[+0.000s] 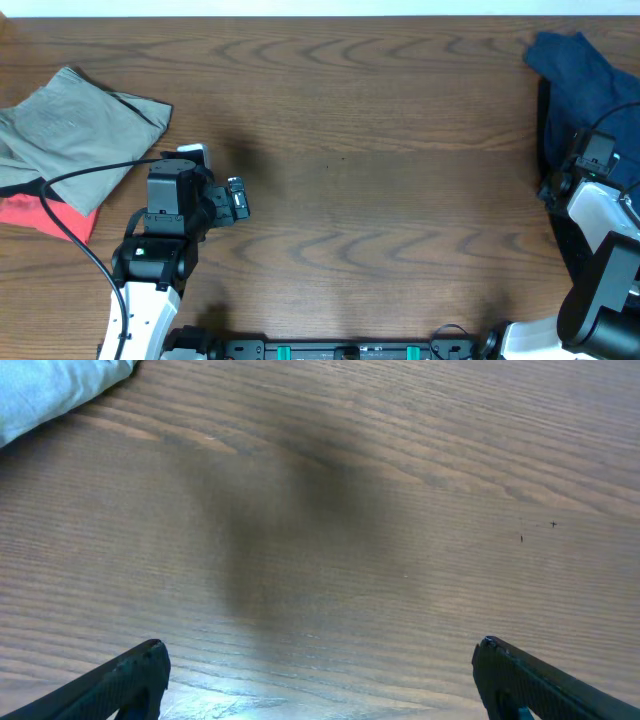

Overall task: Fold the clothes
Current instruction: 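Reach the right gripper to the blue denim garment and grasp it, then drag the blue denim garment with the right gripper toward table center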

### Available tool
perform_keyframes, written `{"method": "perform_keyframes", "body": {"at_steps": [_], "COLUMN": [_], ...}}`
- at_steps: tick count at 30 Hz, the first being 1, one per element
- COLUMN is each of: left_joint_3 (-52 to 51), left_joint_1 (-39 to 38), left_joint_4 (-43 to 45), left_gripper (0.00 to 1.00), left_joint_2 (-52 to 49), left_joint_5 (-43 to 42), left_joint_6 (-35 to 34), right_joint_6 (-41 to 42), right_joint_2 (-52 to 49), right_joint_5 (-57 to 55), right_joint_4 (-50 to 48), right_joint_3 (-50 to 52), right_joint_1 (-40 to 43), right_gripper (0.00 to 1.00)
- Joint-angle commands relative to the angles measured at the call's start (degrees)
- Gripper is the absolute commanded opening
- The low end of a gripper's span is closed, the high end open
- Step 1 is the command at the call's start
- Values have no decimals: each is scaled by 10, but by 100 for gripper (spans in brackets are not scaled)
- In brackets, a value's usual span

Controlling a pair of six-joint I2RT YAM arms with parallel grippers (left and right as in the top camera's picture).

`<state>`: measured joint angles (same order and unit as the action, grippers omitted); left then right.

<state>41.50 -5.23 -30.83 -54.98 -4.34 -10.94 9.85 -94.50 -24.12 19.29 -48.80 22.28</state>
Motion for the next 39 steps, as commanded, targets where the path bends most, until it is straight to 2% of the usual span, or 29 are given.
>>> {"method": "perform_keyframes", "body": {"at_steps": [1, 4, 6, 8, 9, 13, 16, 22, 26, 30, 33, 37, 38, 39], "left_joint_3": [12, 12, 12, 12, 12, 12, 12, 12, 12, 12, 12, 12, 12, 12], "left_joint_1": [3, 3, 3, 3, 3, 3, 3, 3, 3, 3, 3, 3, 3, 3], "left_joint_4": [0, 0, 1, 1, 1, 5, 9, 12, 13, 15, 18, 24, 27, 28], "left_gripper": [98, 98, 98, 98, 98, 98, 98, 98, 98, 98, 98, 98, 98, 98], "left_joint_2": [-1, -1, -1, -1, -1, -1, -1, -1, -1, -1, -1, -1, -1, -1], "left_joint_5": [-2, -2, -2, -2, -2, -2, -2, -2, -2, -2, -2, -9, -15, -21], "left_joint_6": [-8, -8, -8, -8, -8, -8, -8, -8, -8, -8, -8, -8, -8, -8], "right_joint_6": [-3, -4, -7, -7, -7, -13, -51, -84, -55, 1, 11, 10, 11, 10], "right_joint_2": [5, 5, 5, 5, 5, 23, 61, 159, 200, 194, 181, 155, 149, 145], "right_joint_5": [-15, -16, -16, -15, -10, 54, 127, 328, 366, 370, 417, 482, 484, 483], "right_joint_4": [-4, -5, -5, -7, -7, 13, 53, 197, 272, 327, 306, 218, 195, 179], "right_joint_3": [-7, -7, -7, -7, -7, -29, -74, -179, -185, -175, -158, -150, -150, -150], "right_joint_1": [4, 4, 4, 4, 3, -10, -37, -137, -225, -313, -377, -452, -468, -480], "right_gripper": [70, 53, 35, 5, 1, 1, 1, 1, 1, 1, 1, 1, 6, 20]}}
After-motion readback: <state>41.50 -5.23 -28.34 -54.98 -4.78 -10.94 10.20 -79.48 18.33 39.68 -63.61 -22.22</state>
